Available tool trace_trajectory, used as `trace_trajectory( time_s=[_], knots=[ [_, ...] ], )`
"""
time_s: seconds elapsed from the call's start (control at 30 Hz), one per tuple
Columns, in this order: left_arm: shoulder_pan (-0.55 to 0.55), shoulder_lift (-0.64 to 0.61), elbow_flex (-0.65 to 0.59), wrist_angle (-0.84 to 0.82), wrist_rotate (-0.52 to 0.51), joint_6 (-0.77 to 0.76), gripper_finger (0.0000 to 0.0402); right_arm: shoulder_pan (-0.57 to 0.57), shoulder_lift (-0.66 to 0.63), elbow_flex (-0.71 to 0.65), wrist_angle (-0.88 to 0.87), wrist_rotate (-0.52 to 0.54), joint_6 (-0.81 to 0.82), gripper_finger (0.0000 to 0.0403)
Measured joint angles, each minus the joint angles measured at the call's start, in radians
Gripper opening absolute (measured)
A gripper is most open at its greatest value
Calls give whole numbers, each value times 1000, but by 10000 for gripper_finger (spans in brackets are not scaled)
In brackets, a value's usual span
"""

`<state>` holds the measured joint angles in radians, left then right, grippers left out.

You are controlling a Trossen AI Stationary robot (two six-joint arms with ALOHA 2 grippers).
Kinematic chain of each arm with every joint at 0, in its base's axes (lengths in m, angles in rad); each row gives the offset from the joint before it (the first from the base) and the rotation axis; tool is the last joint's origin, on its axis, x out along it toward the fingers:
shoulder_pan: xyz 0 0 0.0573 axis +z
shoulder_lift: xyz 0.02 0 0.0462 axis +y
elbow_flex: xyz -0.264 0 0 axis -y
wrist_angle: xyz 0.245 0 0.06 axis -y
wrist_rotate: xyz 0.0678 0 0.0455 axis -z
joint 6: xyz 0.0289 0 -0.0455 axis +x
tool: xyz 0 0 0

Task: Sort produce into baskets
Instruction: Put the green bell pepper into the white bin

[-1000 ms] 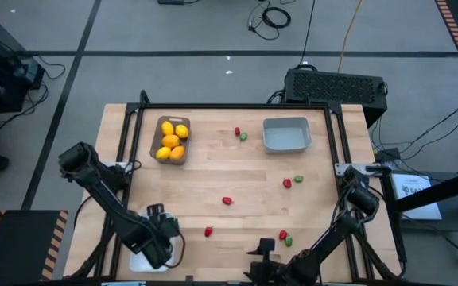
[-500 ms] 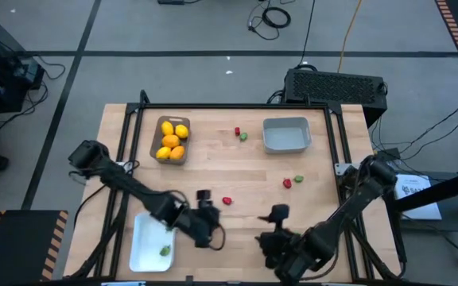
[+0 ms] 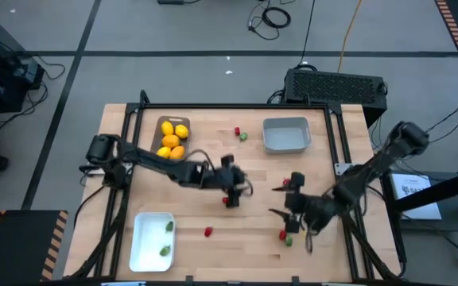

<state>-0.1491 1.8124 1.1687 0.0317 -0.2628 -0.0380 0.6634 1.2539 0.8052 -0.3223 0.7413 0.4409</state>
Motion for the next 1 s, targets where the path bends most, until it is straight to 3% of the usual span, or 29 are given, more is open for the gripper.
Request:
trace_trajectory(
  time_s=[0.17, 0.33, 0.57, 0.8, 1.0],
  knots=[
    [145, -39, 73, -58, 108, -32, 218, -36, -201, -171, 241, -37, -227, 297],
    [351, -22, 187, -161, 312, -121, 218, -36, -364, -252, 211, -35, -337, 297],
    [582, 83, 331, -231, 464, -125, 218, -65, -528, -251, 107, 18, -568, 297],
    [608, 271, 463, -325, 487, -238, 218, -162, -609, -252, 25, 21, -709, 297],
    [604, 354, 558, -397, 373, -206, 218, -240, -648, -252, 43, -1, -777, 297]
  ],
)
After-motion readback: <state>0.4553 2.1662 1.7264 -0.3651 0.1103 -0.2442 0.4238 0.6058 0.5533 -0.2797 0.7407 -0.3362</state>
